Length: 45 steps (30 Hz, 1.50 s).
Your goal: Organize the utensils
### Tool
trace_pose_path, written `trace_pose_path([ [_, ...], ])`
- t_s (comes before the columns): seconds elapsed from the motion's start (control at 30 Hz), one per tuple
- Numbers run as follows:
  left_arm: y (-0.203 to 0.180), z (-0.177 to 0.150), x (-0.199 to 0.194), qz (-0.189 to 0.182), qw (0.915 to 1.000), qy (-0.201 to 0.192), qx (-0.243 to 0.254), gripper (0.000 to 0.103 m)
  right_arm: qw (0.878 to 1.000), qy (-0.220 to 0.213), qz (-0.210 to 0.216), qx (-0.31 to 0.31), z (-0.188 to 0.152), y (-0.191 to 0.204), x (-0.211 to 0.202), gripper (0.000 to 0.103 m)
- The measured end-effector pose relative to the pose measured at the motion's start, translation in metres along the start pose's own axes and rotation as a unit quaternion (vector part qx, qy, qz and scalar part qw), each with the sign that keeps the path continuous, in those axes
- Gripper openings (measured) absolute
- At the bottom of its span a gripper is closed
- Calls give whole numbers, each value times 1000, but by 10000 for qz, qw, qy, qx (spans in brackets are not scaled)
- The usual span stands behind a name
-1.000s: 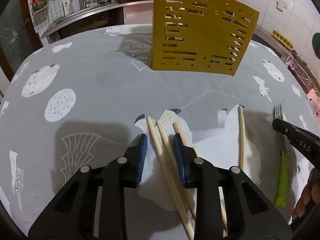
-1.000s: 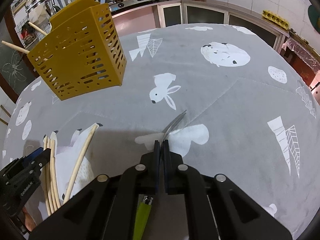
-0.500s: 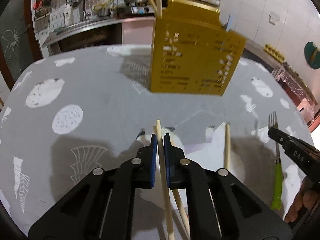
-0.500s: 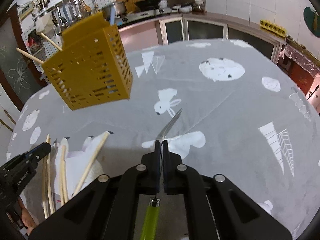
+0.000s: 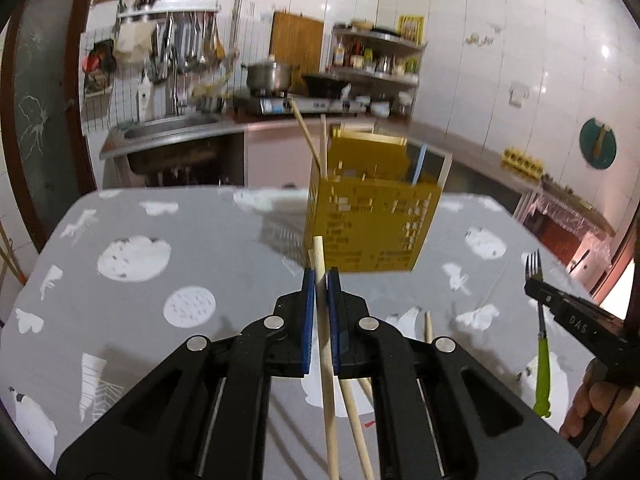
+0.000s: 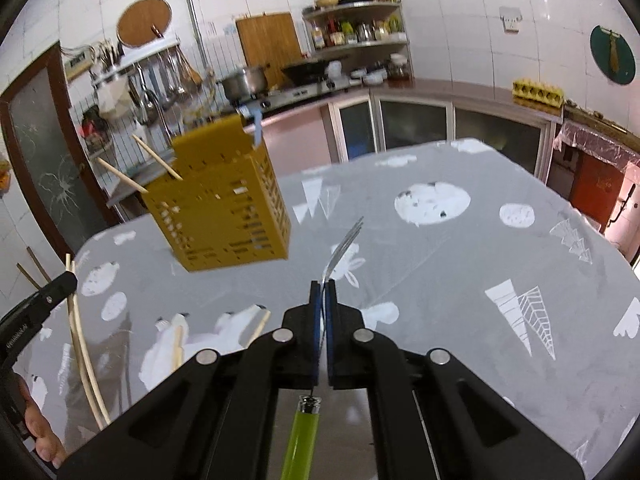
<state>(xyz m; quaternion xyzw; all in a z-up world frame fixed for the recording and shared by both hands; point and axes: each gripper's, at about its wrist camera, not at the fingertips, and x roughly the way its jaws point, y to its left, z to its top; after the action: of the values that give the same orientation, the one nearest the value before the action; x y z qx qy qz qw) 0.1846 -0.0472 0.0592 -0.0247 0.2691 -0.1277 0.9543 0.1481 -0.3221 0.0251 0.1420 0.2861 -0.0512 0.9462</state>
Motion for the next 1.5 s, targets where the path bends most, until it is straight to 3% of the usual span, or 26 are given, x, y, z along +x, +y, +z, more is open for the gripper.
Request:
trace_pose_path([
  [0.37,-2,13,-46,-217,9976,-655,16,3,9984,-568,41,-45,8,5,-33,2],
  [0.57,-1,16,-44,-231,9977,-637,68,0,9977,-669,90,-44,11,6,-38,2],
  [0.73,7,13,-14,-169,9998,-53,-56,0,9980,-612,112,-58,13,7,-34,2],
  [0.8,13,9,3,-148,9996,216,-142,11,9986,-505,129,-64,12,7,-29,2],
  [0.87,21,2,25,-64,9982,558,-213,32,9990,-429,107,-56,10,5,-23,2],
  [0.93,24,-6,42,63,9970,749,-176,35,9994,-336,111,-39,8,3,-16,2],
  [1.07,20,-20,75,253,9930,1147,120,51,9998,-187,89,-21,7,1,-1,2],
  [1.3,13,-35,116,290,9842,1705,389,51,10000,-48,3,17,7,-7,17,2],
  [1.5,1,-31,132,274,9824,1785,473,51,10000,50,-21,55,8,-11,31,2],
])
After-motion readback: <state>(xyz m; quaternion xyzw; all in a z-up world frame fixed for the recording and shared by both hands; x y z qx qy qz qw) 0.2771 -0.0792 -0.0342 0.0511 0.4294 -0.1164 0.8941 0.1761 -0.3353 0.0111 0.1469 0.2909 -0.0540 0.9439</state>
